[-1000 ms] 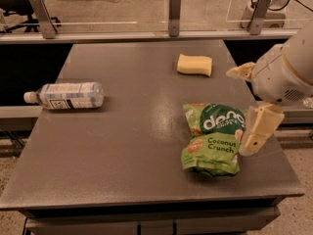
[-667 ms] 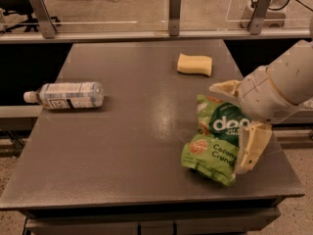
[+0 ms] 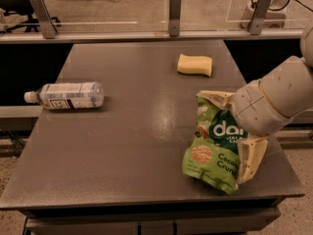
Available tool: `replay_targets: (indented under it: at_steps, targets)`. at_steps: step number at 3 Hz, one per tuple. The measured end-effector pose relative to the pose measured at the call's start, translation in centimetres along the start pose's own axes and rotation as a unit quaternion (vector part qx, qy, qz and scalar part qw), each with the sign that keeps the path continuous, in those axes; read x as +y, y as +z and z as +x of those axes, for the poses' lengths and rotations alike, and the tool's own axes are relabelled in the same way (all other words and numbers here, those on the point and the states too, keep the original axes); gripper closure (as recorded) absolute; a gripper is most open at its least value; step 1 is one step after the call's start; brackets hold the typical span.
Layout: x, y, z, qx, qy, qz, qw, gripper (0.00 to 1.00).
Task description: Move green rice chip bag near blue plastic bottle
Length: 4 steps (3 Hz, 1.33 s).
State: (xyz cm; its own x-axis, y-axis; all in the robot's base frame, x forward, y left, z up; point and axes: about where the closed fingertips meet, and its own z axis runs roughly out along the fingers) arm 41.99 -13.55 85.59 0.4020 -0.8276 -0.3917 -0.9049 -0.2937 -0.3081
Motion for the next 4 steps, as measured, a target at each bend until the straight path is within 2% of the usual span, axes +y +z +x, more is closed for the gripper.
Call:
replay_targets:
  at_steps: [3,4]
  targets:
    - [-0.04,-0.24,-0.25,0.001,-0.001,0.000,1.0000,0.88]
    - [-0.07,-0.30,-0.28,0.001,-0.001,0.000,1.0000,1.00]
